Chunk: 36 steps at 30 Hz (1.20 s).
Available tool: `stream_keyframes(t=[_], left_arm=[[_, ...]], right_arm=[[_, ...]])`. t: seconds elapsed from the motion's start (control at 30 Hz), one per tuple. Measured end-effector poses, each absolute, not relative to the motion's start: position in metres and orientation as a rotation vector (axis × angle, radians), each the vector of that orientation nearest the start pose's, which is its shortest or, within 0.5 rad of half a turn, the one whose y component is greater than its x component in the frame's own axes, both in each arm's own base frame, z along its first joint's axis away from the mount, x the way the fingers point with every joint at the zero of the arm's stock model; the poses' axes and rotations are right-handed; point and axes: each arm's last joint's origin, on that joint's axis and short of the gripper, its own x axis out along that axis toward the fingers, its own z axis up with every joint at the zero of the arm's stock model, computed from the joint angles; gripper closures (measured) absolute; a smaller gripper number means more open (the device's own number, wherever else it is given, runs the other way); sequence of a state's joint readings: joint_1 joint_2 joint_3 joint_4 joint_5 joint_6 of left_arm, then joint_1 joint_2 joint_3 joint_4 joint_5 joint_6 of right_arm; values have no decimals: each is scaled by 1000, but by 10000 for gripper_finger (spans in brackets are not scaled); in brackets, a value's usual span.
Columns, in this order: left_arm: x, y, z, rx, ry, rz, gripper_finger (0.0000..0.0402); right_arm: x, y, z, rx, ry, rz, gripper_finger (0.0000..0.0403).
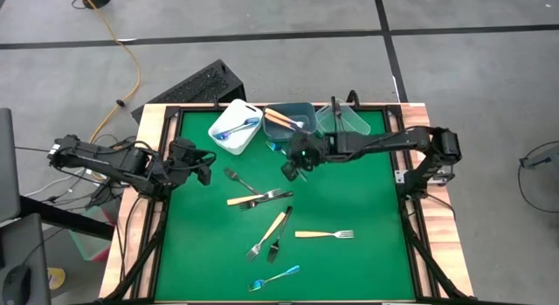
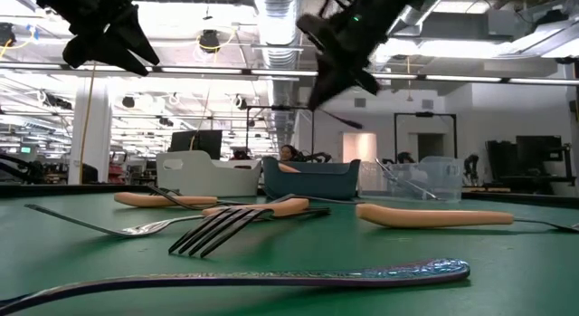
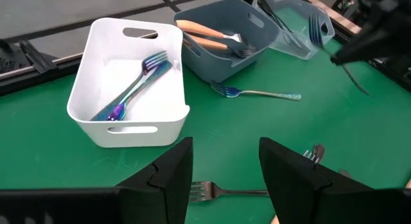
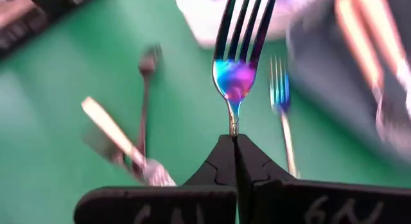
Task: Sort silverware by color (type)
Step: Put the blue fork into the white bin
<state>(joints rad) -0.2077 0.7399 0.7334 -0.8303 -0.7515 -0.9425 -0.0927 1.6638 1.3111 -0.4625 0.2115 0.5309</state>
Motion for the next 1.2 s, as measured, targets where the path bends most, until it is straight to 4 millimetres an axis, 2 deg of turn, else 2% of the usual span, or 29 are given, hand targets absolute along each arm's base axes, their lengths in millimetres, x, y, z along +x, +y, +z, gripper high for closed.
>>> stream_keyframes(t=[0.17, 0.37, 0.53, 0.7, 0.9, 1.2], left_arm=[[131, -7, 274, -489, 434, 804, 239], [131, -7, 274, -489, 434, 804, 239], [131, -7, 274, -501, 426, 812, 239], [131, -7, 274, -499, 424, 817, 239], [131, -7, 274, -497, 428, 820, 239], [130, -7, 273, -517, 422, 827, 239]], right_arm=[[369, -56, 295, 282, 592, -436, 402], [381, -80, 320, -8, 602, -377, 403], [405, -105, 340, -70, 581, -329, 403], [432, -129, 349, -139, 578, -287, 403], [459, -155, 343, -178, 578, -215, 403], [489, -185, 310, -182, 569, -100, 403]])
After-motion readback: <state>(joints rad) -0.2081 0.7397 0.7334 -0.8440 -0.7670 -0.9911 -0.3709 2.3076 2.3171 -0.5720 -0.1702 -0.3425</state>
